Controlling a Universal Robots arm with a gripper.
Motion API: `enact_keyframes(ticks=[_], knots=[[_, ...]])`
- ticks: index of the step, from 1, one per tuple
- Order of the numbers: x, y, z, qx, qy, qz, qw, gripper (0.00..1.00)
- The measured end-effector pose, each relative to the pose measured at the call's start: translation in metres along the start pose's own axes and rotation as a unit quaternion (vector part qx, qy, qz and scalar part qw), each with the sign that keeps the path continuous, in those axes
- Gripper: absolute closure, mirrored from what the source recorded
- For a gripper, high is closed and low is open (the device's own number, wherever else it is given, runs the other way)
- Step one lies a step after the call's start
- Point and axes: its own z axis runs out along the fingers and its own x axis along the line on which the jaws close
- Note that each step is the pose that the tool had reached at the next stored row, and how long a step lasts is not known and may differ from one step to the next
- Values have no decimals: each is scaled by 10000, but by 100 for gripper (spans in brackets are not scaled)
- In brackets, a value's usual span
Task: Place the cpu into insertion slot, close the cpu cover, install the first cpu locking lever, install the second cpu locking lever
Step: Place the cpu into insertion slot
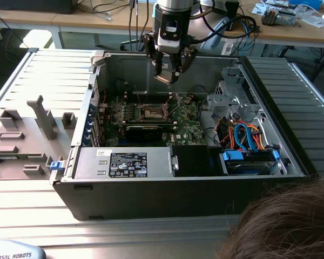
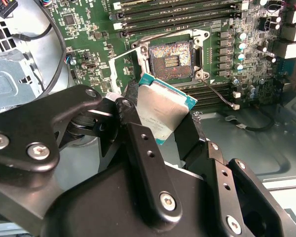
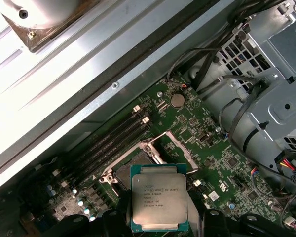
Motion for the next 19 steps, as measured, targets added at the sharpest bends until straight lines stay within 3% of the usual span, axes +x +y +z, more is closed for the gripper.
enact_keyframes(ticks=[19], knots=[[0,0,0,0,0,43,10000,46]])
